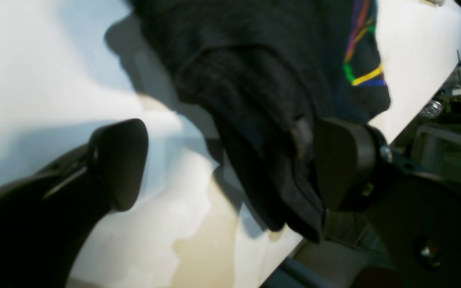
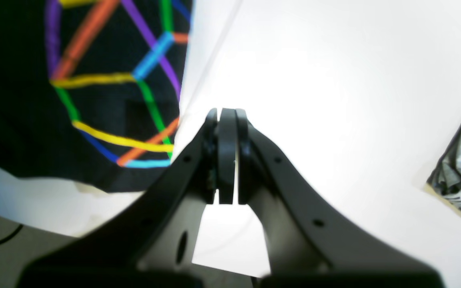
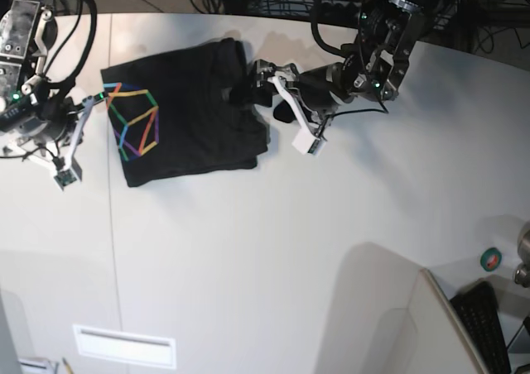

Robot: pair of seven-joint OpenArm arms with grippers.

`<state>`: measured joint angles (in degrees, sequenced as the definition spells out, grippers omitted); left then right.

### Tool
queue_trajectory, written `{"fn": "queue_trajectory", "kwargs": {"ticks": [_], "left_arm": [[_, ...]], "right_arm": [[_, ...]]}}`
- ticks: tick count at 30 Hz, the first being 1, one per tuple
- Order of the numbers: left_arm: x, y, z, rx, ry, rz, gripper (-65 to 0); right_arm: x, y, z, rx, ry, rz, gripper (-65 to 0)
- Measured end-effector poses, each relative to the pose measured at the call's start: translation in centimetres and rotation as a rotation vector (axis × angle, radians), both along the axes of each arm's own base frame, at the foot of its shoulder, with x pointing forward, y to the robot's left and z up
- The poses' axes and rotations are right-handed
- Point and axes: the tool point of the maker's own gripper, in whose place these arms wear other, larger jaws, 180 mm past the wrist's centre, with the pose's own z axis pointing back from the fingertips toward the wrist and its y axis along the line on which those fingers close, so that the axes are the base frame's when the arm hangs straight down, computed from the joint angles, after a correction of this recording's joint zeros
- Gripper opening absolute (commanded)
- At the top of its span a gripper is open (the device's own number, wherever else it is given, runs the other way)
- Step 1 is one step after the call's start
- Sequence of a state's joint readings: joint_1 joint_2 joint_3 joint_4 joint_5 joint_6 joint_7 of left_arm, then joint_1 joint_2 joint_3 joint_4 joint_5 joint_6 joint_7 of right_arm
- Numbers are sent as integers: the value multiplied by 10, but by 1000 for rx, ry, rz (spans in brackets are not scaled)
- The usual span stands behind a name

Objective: Layout the t-shirt on the table in an organized manner, then fold the t-shirt properly
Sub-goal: 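Grasp the stack's edge with the left gripper and withdraw the right gripper, then tuck and press the stack's edge with the left gripper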

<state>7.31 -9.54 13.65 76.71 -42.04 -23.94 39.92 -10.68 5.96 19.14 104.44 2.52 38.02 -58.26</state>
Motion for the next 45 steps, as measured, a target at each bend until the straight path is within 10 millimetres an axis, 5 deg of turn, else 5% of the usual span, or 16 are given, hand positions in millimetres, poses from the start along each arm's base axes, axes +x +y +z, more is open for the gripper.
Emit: {"fn": "queue_trajectory", "kwargs": {"ticks": [9,11,16,20,25,33,45], "left_arm": [[-4,-50,-16,-92,-6,-54,-67],[-2,-50,-19,-93,3,-44,-178],[1,-37,-30,-25,26,-63,-650],[19,-31,-29,34,25,-135,-650],[50,-15,-26,365,-128,-501,-650],[69,-16,-28,823,-520,-1119,-650],[76,-63,-22,877,-935,-1340,-650]], "right_arm": [[-12,-46,-11,17,-7,-151,-650],[-13,-54,-13,37,-28,-187,-650],[-28,-76,-25,45,1,-268,-650],[-27,-73,-32,77,-10,-279,-650],[-33,-84,-32,74,-6,-322,-650],[-41,-109,-26,63,-29,-410,-650],[-56,-107,-33,57,10,-412,-650]]}}
